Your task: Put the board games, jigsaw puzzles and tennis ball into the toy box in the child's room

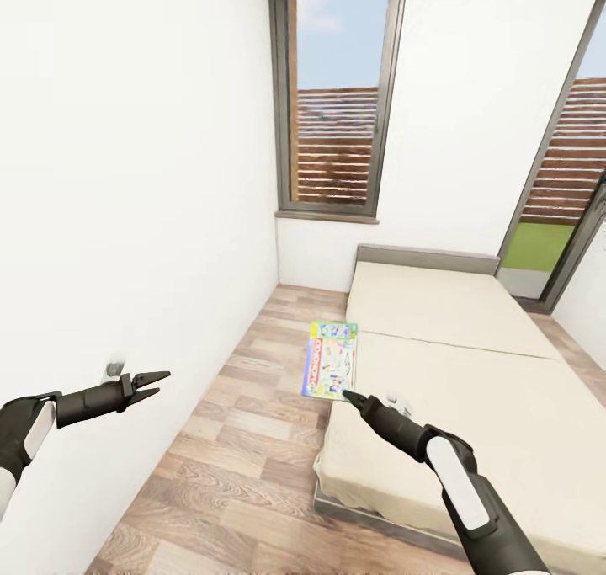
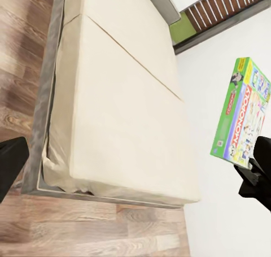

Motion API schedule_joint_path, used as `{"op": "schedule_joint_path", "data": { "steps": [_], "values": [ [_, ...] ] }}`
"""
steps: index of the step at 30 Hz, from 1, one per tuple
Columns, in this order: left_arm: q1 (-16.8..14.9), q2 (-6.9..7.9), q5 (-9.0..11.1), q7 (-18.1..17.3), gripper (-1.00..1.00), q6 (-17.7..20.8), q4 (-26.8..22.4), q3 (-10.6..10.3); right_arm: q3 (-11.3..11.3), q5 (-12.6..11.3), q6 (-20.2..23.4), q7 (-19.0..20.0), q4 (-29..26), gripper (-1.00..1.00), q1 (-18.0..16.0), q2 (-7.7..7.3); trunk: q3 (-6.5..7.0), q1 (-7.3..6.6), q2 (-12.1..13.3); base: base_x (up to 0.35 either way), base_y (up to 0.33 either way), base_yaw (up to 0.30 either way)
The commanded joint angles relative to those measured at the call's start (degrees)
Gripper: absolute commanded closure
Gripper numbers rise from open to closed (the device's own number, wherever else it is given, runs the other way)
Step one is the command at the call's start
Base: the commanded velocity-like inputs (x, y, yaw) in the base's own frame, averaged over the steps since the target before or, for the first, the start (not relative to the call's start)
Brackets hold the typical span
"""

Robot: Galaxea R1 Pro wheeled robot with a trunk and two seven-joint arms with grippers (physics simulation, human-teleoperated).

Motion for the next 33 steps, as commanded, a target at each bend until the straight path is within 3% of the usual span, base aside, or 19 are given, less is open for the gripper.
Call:
{"op": "schedule_joint_path", "data": {
  "steps": [1, 8, 20, 33],
  "values": [
    [-0.1, 0.0, 0.1, -0.1, -1.0, 0.4, 0.0, 0.1, 0.1, -0.1, 0.1, 0.1, 0.0, 1.0, 0.0, -0.02, -0.09, 0.01, -0.1, -0.058, -0.279, 0.002],
    [0.0, 0.0, 0.1, -0.1, -1.0, 0.3, 0.0, 0.0, 0.1, 0.0, -0.1, 0.0, -0.1, 1.0, 0.0, 0.3, -0.09, 0.01, -0.1, -0.014, -0.266, 0.0],
    [0.0, -0.03, 0.1, -0.1, -1.0, 0.4, 0.0, 0.0, 0.1, 0.0, 0.1, -2.5, -0.1, 1.0, 0.0, 0.74, -0.09, 0.01, -0.1, -0.004, -0.033, 0.0],
    [-0.1, -0.01, 0.1, -0.1, -1.0, 0.4, 0.0, -1.8, 0.2, 0.0, 0.2, -2.9, -0.1, 1.0, 0.0, 0.86, -0.09, 0.01, -0.1, -0.183, -0.194, 0.0]
  ]
}}
